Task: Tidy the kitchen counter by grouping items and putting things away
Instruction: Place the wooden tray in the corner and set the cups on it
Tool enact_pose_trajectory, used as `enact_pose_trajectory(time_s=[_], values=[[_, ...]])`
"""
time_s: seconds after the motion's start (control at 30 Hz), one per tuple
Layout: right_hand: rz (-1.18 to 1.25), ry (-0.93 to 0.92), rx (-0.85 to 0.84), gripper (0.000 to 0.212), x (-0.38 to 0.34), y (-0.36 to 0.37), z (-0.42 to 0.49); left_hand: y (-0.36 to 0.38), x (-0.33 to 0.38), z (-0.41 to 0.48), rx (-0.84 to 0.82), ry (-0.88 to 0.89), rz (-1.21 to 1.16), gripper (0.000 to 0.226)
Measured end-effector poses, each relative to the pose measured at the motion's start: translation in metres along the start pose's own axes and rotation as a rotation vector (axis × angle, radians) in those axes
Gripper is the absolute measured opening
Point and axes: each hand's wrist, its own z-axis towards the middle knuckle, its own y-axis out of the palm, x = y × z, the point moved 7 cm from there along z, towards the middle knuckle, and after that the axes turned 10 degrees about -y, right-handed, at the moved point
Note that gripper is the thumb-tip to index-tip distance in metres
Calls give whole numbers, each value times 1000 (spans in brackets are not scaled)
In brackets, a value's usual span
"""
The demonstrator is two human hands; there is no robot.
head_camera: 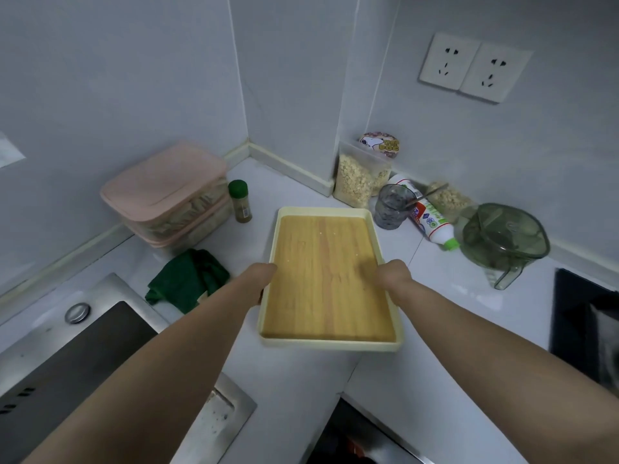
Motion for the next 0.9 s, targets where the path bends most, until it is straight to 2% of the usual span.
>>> enact_pose_trajectory(time_s=[0.07,0.2,0.57,0.9], values=[[61,4,-8,36,1,-3,-10,2,-1,-7,-12,18,-75,31],[153,-1,22,34,6,-15,-26,5,-8,-22,62,51,-22,48],[295,-41,91,32,25,-60,-60,23,-5,-73,195,176,109,53],[383,-4,217,32,93,-138,-117,102,-11,-144,216,350,209,51]])
